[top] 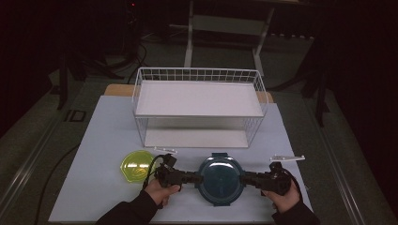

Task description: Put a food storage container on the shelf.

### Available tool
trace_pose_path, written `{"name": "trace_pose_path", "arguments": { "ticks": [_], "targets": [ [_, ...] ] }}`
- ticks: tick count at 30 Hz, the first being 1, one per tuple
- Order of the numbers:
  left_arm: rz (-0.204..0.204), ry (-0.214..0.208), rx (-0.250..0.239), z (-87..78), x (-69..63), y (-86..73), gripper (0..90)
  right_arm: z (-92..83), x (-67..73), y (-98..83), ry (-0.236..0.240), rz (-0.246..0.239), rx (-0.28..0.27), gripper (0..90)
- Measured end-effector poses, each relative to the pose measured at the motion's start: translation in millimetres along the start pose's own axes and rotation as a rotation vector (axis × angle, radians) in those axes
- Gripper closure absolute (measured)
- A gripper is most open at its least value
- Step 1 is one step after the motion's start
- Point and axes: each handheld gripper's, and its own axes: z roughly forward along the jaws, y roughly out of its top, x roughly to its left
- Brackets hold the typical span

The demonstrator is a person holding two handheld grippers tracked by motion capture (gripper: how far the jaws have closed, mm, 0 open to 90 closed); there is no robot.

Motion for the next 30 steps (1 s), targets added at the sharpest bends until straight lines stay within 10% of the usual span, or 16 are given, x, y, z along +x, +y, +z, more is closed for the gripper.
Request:
{"name": "trace_pose_path", "arguments": {
  "ticks": [10,30],
  "targets": [
    [-0.022,-0.009,-0.006,-0.5,1.8,-1.6,55.4,7.9,-16.9,-3.3,0.129,0.121,0.036,52.1],
    [-0.033,0.043,-0.036,-6.4,-14.5,0.3,57.3,4.3,-7.8,-2.0,0.103,0.143,0.023,54.5]
  ]
}}
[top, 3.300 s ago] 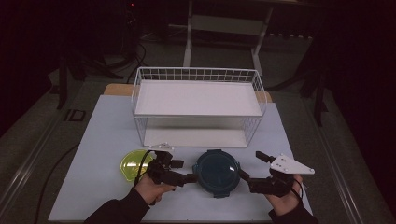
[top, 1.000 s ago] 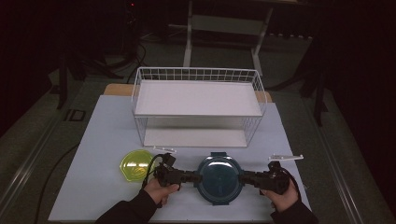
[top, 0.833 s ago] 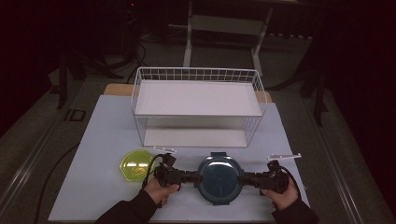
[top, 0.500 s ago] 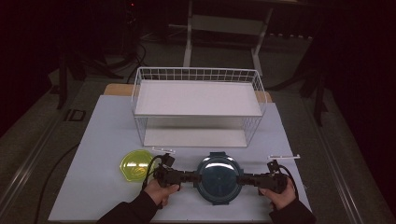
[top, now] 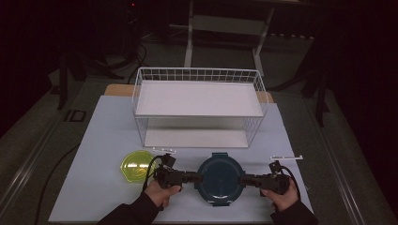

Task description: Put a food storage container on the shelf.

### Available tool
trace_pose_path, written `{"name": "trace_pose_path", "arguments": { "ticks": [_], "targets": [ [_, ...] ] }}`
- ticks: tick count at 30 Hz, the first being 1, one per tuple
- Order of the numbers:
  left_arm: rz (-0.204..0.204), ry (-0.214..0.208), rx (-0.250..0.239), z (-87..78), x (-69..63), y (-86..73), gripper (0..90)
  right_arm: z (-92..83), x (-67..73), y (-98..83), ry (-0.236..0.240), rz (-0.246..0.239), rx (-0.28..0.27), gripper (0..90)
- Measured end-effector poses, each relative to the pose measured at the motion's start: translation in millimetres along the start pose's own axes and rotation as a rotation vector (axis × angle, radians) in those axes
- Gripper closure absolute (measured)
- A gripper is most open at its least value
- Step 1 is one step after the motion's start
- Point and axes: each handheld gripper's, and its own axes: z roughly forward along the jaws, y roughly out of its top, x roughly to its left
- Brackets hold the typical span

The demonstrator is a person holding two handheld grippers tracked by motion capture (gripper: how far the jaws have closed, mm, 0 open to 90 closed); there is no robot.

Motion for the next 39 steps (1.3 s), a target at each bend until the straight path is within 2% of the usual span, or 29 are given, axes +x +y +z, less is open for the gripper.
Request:
{"name": "trace_pose_path", "arguments": {
  "ticks": [5,9,17,34,39],
  "targets": [
    [0.003,0.005,-0.012,-4.5,-6.4,4.0,57.3,-2.4,5.2,4.0,0.004,-0.007,-0.012,54.5],
    [0.02,0.014,-0.044,-12.6,-17.2,11.6,57.2,-6.5,12.8,11.6,0.014,-0.02,-0.033,54.5],
    [0.045,0.023,-0.074,-26.9,-32.6,25.0,57.3,-12.3,27.4,26.4,0.027,-0.055,-0.064,54.5],
    [0.119,0.05,-0.146,-62.6,-67.6,64.8,57.4,-26.2,65.2,75.6,0.042,-0.14,-0.128,54.5],
    [0.142,0.061,-0.175,-75.3,-75.9,81.3,57.3,-28.2,75.1,92.9,0.047,-0.162,-0.154,54.5]
  ]
}}
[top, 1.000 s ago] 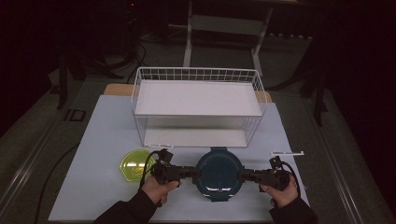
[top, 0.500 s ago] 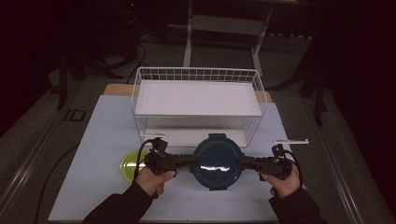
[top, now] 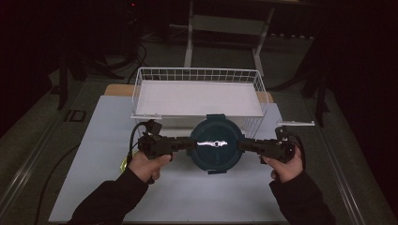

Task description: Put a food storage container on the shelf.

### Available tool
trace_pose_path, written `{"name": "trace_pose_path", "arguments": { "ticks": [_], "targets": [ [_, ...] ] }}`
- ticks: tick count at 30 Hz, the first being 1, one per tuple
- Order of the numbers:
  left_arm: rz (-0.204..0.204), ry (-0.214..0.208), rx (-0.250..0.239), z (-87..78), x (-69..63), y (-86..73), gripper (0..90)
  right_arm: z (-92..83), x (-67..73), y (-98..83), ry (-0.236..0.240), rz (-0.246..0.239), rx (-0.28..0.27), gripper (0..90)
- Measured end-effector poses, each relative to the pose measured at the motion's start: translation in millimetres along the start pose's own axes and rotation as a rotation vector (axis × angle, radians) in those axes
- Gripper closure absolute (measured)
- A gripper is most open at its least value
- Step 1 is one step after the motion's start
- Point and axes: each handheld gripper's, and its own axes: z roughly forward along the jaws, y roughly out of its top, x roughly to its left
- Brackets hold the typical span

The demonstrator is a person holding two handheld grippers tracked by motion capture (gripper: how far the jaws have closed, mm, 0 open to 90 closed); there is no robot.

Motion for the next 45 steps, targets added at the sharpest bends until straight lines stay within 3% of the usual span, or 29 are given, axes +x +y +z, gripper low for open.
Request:
{"name": "trace_pose_path", "arguments": {
  "ticks": [8,17,28,32,36,40,45],
  "targets": [
    [0.038,0.012,-0.056,-14.0,-3.9,32.7,57.3,4.1,9.6,36.5,0.012,-0.033,-0.033,54.5],
    [0.05,0.024,-0.103,-20.2,4.7,59.8,57.3,15.3,8.5,69.7,0.013,-0.016,-0.051,54.5],
    [-0.012,0.013,-0.119,-14.8,32.8,70.1,56.9,30.5,-0.6,83.0,-0.036,0.028,-0.044,54.4],
    [-0.022,0.002,-0.131,-14.1,36.9,75.3,56.9,32.9,-5.5,86.1,-0.022,0.06,-0.051,54.5],
    [-0.061,-0.023,-0.124,-12.2,45.0,79.1,56.6,33.2,-4.4,91.0,-0.039,0.055,-0.05,54.3],
    [-0.097,-0.029,-0.144,-10.8,48.4,81.4,56.5,34.7,-9.3,93.3,-0.018,0.107,-0.063,53.7],
    [-0.131,-0.025,-0.163,-8.4,53.5,86.4,55.7,36.4,-11.2,96.4,-0.024,0.112,-0.067,51.2]
  ]
}}
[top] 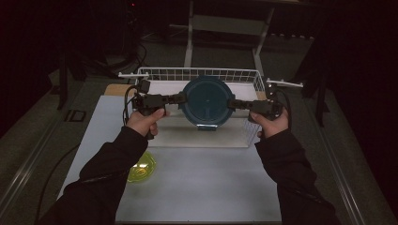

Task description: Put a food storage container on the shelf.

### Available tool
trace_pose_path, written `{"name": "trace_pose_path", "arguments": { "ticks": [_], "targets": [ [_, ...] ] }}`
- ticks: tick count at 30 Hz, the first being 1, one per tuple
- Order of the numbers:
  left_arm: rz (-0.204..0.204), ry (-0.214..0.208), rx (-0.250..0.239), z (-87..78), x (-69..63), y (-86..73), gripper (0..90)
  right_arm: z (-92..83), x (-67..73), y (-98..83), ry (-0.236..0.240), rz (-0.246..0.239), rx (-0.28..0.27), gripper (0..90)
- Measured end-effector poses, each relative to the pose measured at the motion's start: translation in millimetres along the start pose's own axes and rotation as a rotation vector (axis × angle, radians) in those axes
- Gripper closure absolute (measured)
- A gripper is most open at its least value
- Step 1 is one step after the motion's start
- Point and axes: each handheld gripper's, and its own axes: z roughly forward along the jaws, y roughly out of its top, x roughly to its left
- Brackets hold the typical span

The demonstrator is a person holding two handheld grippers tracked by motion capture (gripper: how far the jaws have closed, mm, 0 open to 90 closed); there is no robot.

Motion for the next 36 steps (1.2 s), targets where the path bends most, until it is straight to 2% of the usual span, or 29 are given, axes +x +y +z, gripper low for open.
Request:
{"name": "trace_pose_path", "arguments": {
  "ticks": [2,4,12,15,19,21,24,29,33,36],
  "targets": [
    [-0.029,0.002,-0.004,1.8,2.9,2.7,55.2,1.2,-0.2,2.7,-0.012,0.003,-0.003,50.2],
    [-0.032,0.003,0.003,2.7,4.7,5.6,54.5,2.6,-2.2,4.8,-0.011,0.016,-0.006,49.7],
    [-0.031,0.038,-0.011,5.4,7.8,9.0,50.8,7.8,-6.1,11.5,-0.021,0.035,-0.016,47.8],
    [-0.014,0.057,-0.02,6.1,8.1,9.2,48.1,10.4,-7.0,14.8,-0.036,0.031,-0.019,47.1],
    [0.053,0.1,-0.026,5.5,3.6,9.2,45.7,11.9,-8.5,16.4,-0.026,0.039,-0.017,47.6],
    [0.07,0.106,-0.026,5.3,1.5,9.1,44.2,12.0,-8.6,16.7,-0.025,0.037,-0.017,47.7],
    [0.093,0.12,-0.027,4.0,-2.9,8.8,42.4,11.7,-6.3,17.9,-0.043,0.015,-0.016,48.0],
    [0.143,0.156,-0.071,-4.6,-9.1,9.4,38.9,5.9,-0.9,18.7,-0.071,-0.026,-0.035,46.4],
    [0.176,0.142,-0.097,-13.5,-15.5,5.7,35.0,-0.5,2.7,15.7,-0.071,-0.051,-0.046,45.8],
    [0.221,0.108,-0.089,-18.0,-20.5,-0.1,30.4,-5.3,8.5,11.0,-0.091,-0.097,-0.048,46.1]
  ]
}}
